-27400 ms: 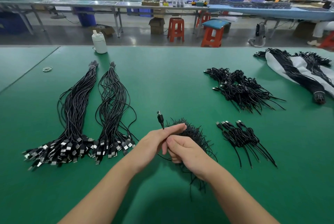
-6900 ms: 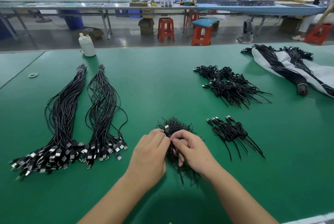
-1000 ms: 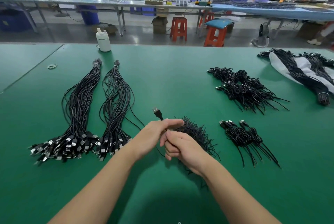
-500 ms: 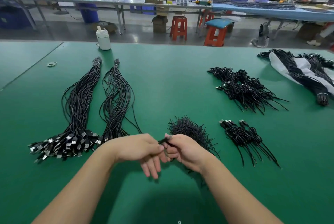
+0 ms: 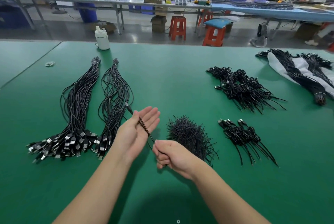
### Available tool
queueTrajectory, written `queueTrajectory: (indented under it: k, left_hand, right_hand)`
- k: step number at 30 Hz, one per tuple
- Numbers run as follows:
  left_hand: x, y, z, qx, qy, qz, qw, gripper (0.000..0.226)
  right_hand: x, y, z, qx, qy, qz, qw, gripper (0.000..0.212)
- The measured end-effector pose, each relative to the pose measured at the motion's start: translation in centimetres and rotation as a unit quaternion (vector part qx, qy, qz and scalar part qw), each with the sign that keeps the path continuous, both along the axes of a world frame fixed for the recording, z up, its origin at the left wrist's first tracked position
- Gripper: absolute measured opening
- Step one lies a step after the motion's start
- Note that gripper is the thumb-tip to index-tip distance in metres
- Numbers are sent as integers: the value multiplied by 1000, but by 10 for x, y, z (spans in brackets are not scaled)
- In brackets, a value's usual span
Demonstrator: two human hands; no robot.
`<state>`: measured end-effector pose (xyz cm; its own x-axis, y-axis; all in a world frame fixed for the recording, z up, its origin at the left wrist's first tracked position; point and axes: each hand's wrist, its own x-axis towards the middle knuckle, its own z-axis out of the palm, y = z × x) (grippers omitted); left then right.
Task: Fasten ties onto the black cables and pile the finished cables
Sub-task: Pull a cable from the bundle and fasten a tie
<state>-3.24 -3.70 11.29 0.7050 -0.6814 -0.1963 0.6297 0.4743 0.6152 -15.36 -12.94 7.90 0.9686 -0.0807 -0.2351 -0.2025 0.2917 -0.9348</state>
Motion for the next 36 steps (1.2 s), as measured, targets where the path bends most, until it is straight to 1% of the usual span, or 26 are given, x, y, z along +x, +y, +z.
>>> queueTrajectory:
  k: [2,4,6,7,8,10,12,14,15,16,17,19,20,21,22,23,24,25,28,29,30,31,32,34,35,36]
  left_hand:
    - [4,2,11,-44,-2,2,999,44]
    - [6,10,21,-28,-44,-15,999,38]
    - [9,20,23,19,-113,-86,990,34]
    - [10,26,22,52,-155,-150,975,34]
    - [11,31,21,93,-209,-228,946,35]
    - [12,40,14,203,-325,-371,846,39]
    - [14,41,4,317,-386,-422,757,39]
    - [15,37,-7,419,-469,-369,684,34]
    - [17,34,-13,460,-527,-308,645,30]
    - [17,30,-18,475,-556,-240,639,27]
    - [15,27,-21,451,-533,-184,692,26]
    - [8,16,-24,314,-407,-105,851,29]
    - [6,11,-22,241,-328,-56,912,31]
    - [6,7,-18,178,-242,-11,954,33]
    - [7,3,-13,118,-155,20,981,37]
    - [8,1,-7,71,-78,31,994,40]
    - [10,0,-1,43,-34,27,998,41]
    - [12,1,4,38,-25,18,999,41]
    - [21,13,14,49,-111,-18,992,36]
    - [25,19,15,47,-153,-55,986,36]
    - [29,28,16,51,-204,-114,971,37]
    - [32,36,16,72,-263,-190,943,38]
    - [33,44,17,111,-329,-274,897,39]
    - [31,51,17,216,-450,-406,766,42]
    - [28,50,16,273,-494,-430,704,40]
    - [25,46,16,328,-522,-426,663,37]
  right_hand:
    - [1,2,-7,25,-2,-28,999,37]
    - [2,0,-13,86,-8,-75,994,33]
    - [3,-6,-16,156,-11,-110,982,30]
    - [3,-9,-17,178,-11,-117,977,30]
    - [4,-13,-17,189,-10,-120,974,31]
    - [6,-19,-15,198,-4,-121,973,33]
    - [7,-22,-12,201,-2,-116,973,33]
    - [8,-20,-10,201,-5,-100,975,33]
    - [7,-18,-10,199,-7,-90,976,32]
    - [7,-15,-11,199,-10,-80,977,32]
    - [6,-12,-12,199,-12,-71,977,31]
    - [4,-5,-15,191,-11,-55,980,32]
    - [4,-2,-17,181,-6,-51,982,33]
    - [3,2,-18,169,1,-48,985,34]
    - [2,4,-19,157,7,-49,986,34]
    - [2,7,-21,151,12,-53,987,34]
    - [2,8,-22,152,17,-60,986,34]
    - [1,8,-23,160,24,-71,984,34]
    - [0,1,-24,212,36,-113,970,32]
    - [-1,-3,-23,226,34,-122,966,31]
    - [-2,-7,-20,236,29,-129,963,31]
    - [-2,-11,-16,240,22,-132,961,31]
    - [-1,-15,-12,240,15,-133,962,31]
    - [3,-20,-1,225,5,-129,966,33]
    - [5,-21,5,209,4,-127,970,33]
    - [7,-21,9,186,4,-124,975,33]
